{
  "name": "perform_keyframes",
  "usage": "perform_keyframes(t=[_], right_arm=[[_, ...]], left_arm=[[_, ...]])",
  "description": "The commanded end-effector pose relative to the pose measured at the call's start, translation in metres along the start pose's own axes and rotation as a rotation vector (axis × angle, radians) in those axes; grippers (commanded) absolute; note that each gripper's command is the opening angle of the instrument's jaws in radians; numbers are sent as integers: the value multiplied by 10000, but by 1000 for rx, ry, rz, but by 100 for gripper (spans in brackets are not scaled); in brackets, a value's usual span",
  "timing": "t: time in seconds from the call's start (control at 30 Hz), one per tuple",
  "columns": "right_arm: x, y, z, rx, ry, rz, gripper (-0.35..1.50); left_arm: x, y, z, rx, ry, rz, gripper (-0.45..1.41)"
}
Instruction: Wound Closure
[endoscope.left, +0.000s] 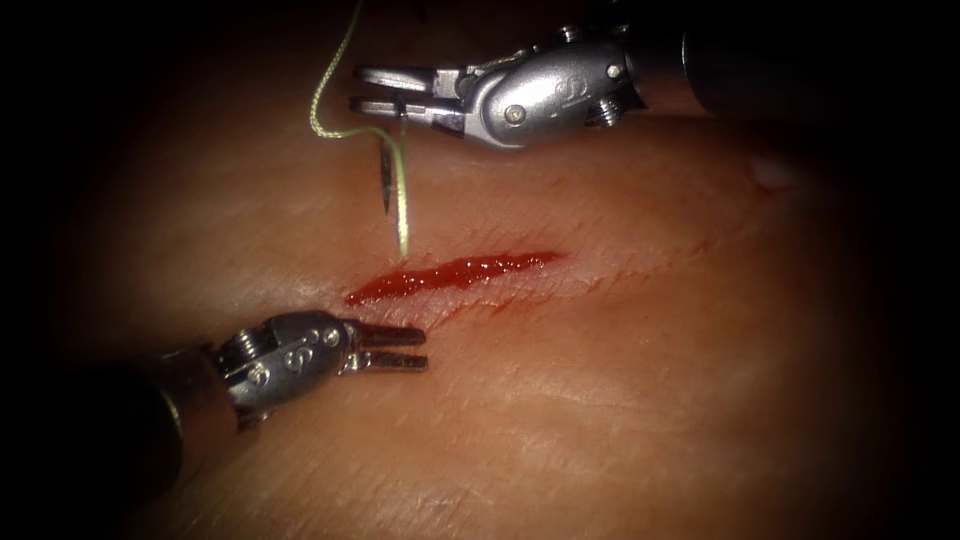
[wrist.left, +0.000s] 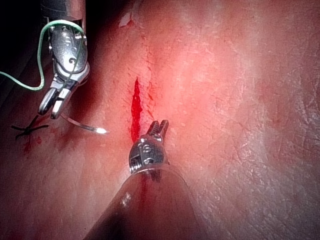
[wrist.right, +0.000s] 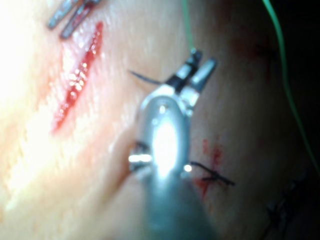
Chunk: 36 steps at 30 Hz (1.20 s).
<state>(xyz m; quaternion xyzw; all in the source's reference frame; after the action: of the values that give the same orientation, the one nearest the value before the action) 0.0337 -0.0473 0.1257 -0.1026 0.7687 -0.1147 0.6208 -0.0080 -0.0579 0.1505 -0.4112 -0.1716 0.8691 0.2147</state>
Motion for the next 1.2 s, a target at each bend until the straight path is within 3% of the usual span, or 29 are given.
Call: perform_keyframes(t=[0.03, 1.2], right_arm=[[-6, 5, 2, 4, 4, -11, -35], [-4, -13, -3, 58, 33, -48, -35]], left_arm=[[-2, -4, 6, 0, 1, 2, 10], [-3, -6, -1, -12, 0, 5, 10]])
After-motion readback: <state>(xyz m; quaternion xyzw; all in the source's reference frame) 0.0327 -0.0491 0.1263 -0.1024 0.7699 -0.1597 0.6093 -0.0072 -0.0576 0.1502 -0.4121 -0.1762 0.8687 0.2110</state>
